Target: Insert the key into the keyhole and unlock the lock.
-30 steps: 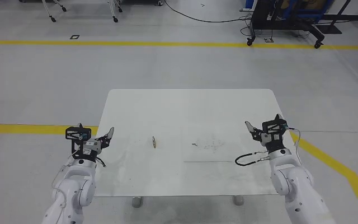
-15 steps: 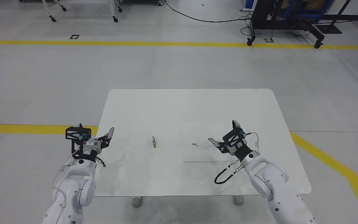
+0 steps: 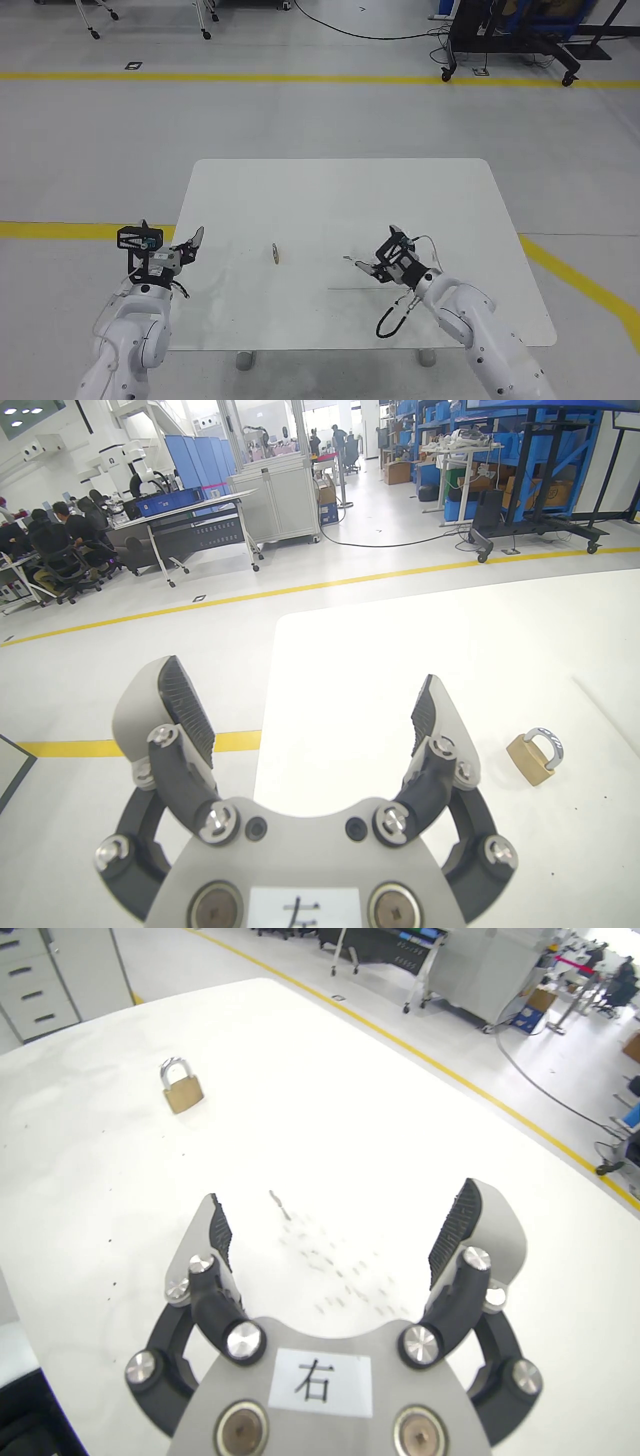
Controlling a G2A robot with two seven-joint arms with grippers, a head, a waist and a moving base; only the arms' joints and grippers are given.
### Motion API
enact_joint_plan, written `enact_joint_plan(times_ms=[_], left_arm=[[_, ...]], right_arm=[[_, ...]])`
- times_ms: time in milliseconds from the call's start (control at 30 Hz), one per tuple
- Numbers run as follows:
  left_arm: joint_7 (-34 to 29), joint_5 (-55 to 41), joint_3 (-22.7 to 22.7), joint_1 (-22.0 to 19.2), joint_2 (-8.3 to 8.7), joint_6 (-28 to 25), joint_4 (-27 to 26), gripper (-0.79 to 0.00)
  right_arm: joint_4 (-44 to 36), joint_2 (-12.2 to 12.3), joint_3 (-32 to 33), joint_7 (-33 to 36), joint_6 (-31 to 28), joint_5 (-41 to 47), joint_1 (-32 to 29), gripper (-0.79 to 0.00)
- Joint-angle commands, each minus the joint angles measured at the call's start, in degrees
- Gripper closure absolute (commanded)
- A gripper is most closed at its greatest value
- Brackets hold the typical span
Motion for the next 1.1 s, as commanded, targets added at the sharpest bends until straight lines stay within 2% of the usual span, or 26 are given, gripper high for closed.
enact_joint_plan(times_ms=[0, 167, 367, 400, 567, 767, 933, 1067], left_arm=[[0.0, 0.0, 0.0, 0.0, 0.0, 0.0, 0.0, -0.785], [0.0, 0.0, 0.0, 0.0, 0.0, 0.0, 0.0, -0.785], [0.0, 0.0, 0.0, 0.0, 0.0, 0.0, 0.0, -0.785], [0.0, 0.0, 0.0, 0.0, 0.0, 0.0, 0.0, -0.785], [0.0, 0.0, 0.0, 0.0, 0.0, 0.0, 0.0, -0.785], [0.0, 0.0, 0.0, 0.0, 0.0, 0.0, 0.0, -0.785], [0.0, 0.0, 0.0, 0.0, 0.0, 0.0, 0.0, -0.785], [0.0, 0.0, 0.0, 0.0, 0.0, 0.0, 0.0, -0.785]], right_arm=[[1.63, -0.03, -2.11, 3.17, -4.19, -2.31, 3.11, -0.785], [4.68, -0.36, -6.26, 8.72, -10.83, -4.6, 8.83, -0.785], [8.39, -0.76, -8.52, 14.51, -17.38, -0.52, 14.11, -0.773], [8.79, -0.8, -8.68, 15.23, -18.08, 0.18, 14.75, -0.69], [10.52, -1.01, -9.83, 18.35, -19.12, 1.92, 17.28, -0.385], [14.6, -1.75, -12.76, 20.47, -18.13, 2.84, 20.52, -0.357], [18.06, -2.43, -15.16, 20.88, -18.3, 3.7, 23.21, -0.302], [19.31, -2.65, -16.1, 20.77, -18.12, 3.71, 24.28, -0.179]])
